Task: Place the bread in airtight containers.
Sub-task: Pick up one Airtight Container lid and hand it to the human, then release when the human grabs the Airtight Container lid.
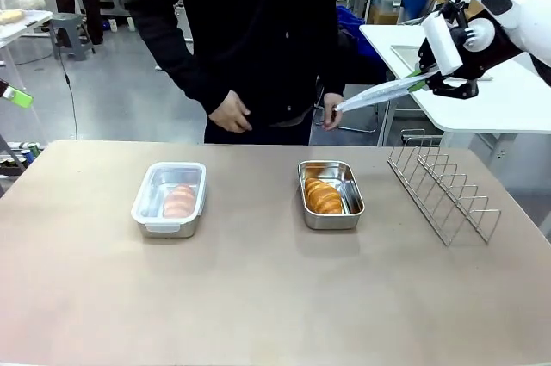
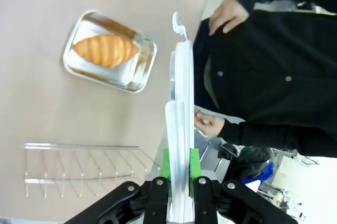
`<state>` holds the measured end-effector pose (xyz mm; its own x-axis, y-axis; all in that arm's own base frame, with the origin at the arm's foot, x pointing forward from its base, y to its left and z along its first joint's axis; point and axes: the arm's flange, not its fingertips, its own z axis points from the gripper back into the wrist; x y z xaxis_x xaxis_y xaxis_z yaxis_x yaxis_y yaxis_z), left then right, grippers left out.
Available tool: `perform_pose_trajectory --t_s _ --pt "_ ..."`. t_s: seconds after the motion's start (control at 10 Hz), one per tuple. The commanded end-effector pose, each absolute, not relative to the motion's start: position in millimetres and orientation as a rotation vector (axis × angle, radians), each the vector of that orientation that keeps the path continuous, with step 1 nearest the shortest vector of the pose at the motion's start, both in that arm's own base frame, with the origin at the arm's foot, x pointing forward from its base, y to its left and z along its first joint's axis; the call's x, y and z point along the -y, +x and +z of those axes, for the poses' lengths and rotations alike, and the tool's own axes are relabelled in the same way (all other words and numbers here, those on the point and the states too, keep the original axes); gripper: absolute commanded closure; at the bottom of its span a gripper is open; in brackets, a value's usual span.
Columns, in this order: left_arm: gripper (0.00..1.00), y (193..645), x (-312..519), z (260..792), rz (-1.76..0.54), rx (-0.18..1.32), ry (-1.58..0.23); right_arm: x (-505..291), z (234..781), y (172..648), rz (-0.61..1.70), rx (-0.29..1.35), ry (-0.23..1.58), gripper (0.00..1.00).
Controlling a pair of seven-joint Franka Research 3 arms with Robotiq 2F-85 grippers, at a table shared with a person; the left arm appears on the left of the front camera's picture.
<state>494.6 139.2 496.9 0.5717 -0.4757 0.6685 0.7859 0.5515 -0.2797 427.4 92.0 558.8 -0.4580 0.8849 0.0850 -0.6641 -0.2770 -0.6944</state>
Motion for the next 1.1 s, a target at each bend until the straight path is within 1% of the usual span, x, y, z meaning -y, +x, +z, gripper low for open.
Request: perform_pose_trajectory --t_s 0.0,1.0 --pt "0.0 492.2 -137.1 498.6 -0.808 0.565 -0.603 -92.0 562.3 420.5 1.926 0.789 -0.392 1.0" --pt "0.0 492.2 -137.1 498.6 -0.808 0.565 -0.603 -92.0 562.3 420.5 1.926 0.789 -0.392 1.0"
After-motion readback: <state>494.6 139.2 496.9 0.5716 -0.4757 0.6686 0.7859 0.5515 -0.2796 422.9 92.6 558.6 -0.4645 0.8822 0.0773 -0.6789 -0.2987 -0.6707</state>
